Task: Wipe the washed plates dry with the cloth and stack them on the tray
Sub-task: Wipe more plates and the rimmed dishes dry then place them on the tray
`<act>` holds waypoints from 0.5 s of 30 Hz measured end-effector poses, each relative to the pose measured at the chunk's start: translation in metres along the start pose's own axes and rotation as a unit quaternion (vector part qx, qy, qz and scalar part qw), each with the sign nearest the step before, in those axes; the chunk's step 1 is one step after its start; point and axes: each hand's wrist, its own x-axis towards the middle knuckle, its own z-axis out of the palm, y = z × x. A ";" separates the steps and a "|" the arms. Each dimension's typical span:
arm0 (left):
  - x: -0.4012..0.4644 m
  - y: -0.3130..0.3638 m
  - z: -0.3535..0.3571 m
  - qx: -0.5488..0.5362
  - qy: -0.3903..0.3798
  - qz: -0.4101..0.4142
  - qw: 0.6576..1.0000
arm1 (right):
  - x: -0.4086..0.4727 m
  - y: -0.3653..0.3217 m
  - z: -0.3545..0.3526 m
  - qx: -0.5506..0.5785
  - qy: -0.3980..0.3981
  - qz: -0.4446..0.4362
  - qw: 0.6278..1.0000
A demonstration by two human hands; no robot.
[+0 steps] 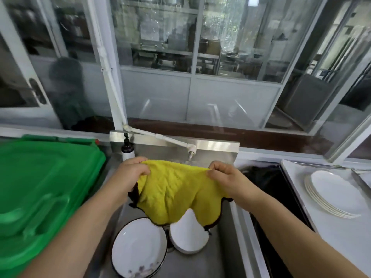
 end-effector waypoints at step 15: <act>-0.024 -0.006 0.034 0.215 0.051 0.081 0.972 | 0.016 0.000 0.021 -0.035 0.089 0.116 0.989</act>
